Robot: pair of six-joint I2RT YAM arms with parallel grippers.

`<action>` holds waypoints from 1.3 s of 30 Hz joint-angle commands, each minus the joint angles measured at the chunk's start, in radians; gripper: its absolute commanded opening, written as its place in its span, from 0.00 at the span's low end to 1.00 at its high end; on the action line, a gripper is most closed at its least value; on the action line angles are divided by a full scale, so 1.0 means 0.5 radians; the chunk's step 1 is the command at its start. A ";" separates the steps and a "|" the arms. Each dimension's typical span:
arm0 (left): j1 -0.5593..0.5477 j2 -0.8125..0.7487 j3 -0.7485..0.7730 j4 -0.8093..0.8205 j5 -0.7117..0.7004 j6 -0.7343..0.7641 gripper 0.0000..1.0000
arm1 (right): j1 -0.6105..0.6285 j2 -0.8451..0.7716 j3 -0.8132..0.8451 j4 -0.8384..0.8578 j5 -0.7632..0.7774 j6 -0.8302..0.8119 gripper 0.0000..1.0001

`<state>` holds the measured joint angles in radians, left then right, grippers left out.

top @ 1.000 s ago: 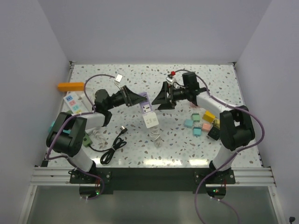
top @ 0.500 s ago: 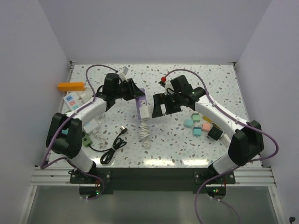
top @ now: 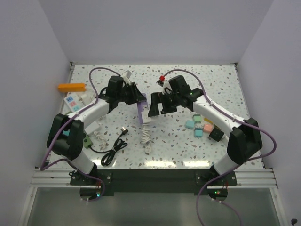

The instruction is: Pull the plug off the socket

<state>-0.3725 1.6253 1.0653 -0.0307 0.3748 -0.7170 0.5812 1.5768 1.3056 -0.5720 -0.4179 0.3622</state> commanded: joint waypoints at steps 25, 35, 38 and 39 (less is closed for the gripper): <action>-0.230 -0.235 -0.299 0.306 0.128 -0.180 0.73 | 0.129 0.126 0.190 0.150 0.051 0.116 0.00; -0.286 -0.155 -0.281 0.347 -0.029 -0.165 0.08 | 0.126 0.129 0.227 0.150 -0.134 0.135 0.00; -0.286 -0.100 -0.235 0.267 -0.071 -0.128 0.00 | 0.126 0.108 0.208 0.113 -0.051 0.135 0.00; -0.286 -0.088 -0.235 0.258 -0.096 -0.097 0.00 | 0.123 0.108 0.208 0.095 -0.033 0.135 0.00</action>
<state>-0.4870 1.5524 0.9089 0.0937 0.3542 -0.8021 0.6403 1.6932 1.3483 -0.6071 -0.4118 0.4000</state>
